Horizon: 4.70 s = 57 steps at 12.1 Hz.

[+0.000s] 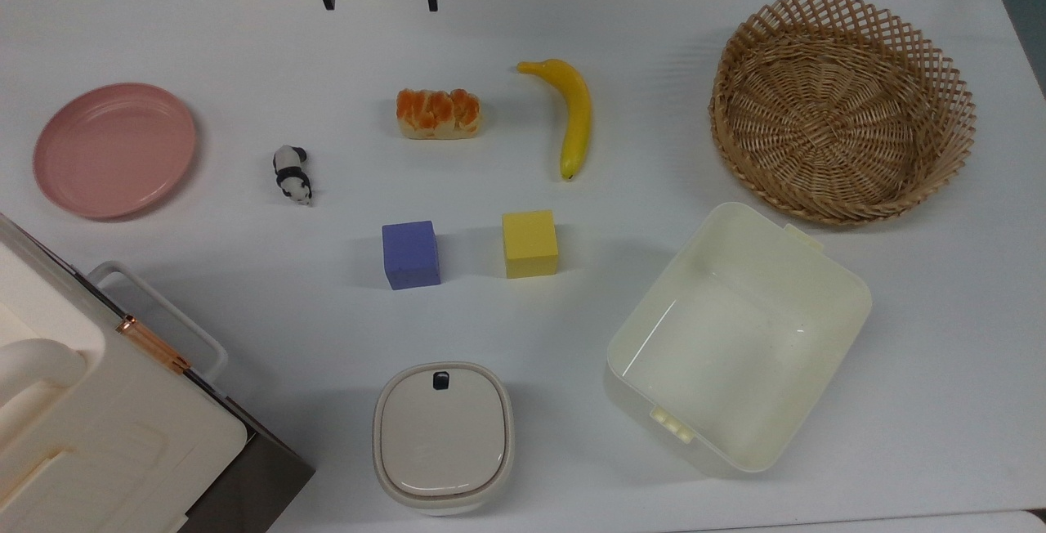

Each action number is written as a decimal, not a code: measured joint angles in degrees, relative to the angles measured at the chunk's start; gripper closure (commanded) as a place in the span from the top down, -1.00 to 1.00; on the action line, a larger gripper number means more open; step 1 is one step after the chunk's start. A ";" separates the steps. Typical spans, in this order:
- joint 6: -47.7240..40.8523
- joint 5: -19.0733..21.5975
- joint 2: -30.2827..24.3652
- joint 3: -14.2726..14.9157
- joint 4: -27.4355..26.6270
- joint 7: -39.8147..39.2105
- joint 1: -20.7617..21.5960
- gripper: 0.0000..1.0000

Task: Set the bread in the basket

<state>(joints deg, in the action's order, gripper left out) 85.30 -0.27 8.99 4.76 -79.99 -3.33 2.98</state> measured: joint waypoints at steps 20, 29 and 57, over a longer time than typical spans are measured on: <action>0.00 -0.05 0.28 0.03 0.00 0.00 -0.60 1.00; 0.00 -0.05 0.28 0.14 0.00 0.00 -1.30 1.00; 9.19 -1.33 -17.21 -0.30 -27.75 -34.85 -0.51 1.00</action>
<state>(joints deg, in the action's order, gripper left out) 94.49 -1.60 -8.22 4.45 -107.74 -38.18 2.47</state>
